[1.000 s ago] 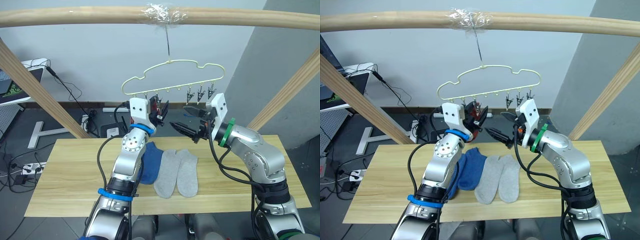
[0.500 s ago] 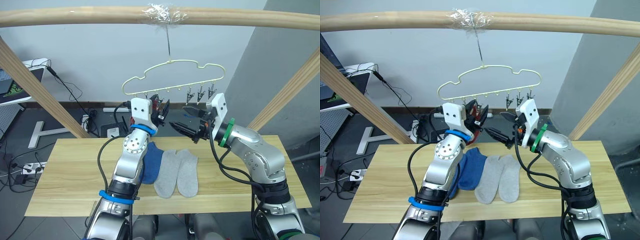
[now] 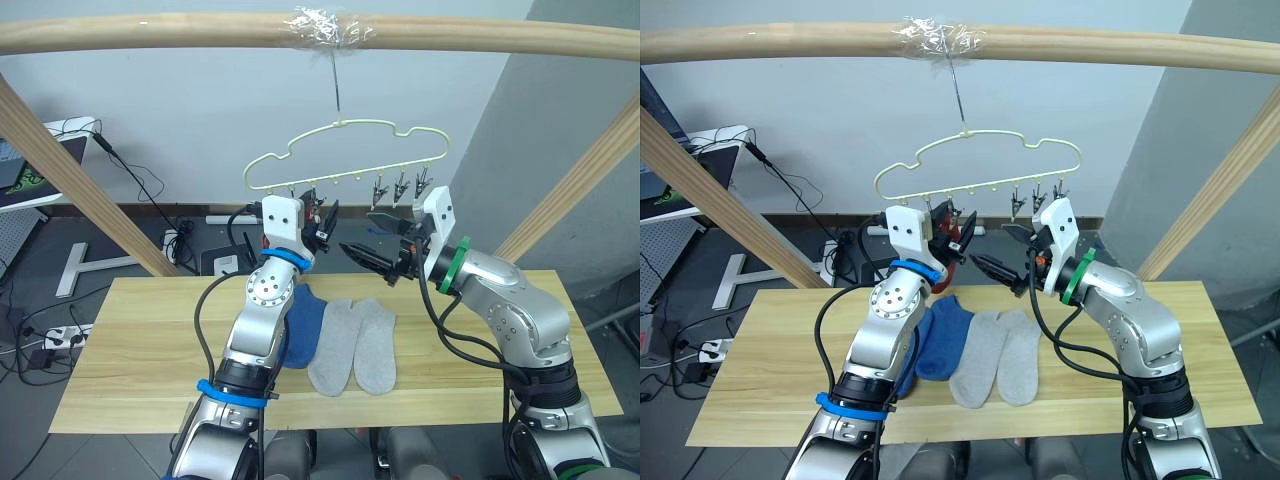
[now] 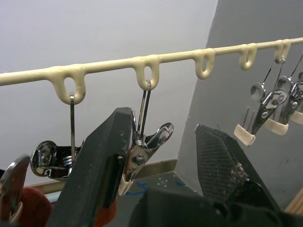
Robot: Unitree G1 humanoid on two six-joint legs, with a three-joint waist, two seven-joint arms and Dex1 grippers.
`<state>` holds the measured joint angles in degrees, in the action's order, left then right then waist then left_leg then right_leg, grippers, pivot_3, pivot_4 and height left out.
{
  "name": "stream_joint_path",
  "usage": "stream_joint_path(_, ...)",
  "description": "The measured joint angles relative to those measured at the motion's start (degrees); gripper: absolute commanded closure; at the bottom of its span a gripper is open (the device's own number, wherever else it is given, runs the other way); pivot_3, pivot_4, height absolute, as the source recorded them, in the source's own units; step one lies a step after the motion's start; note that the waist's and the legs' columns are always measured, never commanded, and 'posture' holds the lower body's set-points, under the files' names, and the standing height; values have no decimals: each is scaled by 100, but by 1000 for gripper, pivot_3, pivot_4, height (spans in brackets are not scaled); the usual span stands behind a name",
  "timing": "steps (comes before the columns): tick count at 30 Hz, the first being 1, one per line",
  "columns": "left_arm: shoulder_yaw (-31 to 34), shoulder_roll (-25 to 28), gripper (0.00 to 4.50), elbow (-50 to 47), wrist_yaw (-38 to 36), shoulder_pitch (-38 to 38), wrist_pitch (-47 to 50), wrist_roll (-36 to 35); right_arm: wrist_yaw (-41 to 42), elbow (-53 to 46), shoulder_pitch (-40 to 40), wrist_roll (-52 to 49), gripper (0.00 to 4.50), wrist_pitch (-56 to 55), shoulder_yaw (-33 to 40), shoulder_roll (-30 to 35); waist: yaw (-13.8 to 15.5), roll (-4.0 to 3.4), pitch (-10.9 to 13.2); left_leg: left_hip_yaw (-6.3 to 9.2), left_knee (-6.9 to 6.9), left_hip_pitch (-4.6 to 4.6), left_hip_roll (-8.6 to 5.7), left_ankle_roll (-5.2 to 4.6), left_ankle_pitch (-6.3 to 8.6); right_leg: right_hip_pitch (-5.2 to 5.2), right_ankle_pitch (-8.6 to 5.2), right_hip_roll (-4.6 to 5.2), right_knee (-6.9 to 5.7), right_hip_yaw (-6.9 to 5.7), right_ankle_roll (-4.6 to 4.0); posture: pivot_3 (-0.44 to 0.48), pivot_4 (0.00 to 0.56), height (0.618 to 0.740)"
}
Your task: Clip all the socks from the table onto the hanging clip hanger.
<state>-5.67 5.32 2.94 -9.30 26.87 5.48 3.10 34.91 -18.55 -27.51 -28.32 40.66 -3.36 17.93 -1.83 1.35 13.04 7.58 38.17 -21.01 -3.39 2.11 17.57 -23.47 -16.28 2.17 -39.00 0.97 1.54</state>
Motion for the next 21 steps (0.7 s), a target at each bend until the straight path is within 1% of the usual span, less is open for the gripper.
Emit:
stream_joint_path(5,-17,169,2038,94,101,108,-125,273,0,0,0,0,0,0,0,0,0,0,0,0,1,0,0,0,0,0,0,0,-2,1,0,-64,194,740)
stream_joint_path(21,-9,144,2038,188,118,107,-210,273,-4,0,2,0,0,0,0,-2,0,0,0,0,2,0,0,0,0,0,0,0,-2,1,0,-63,199,740)
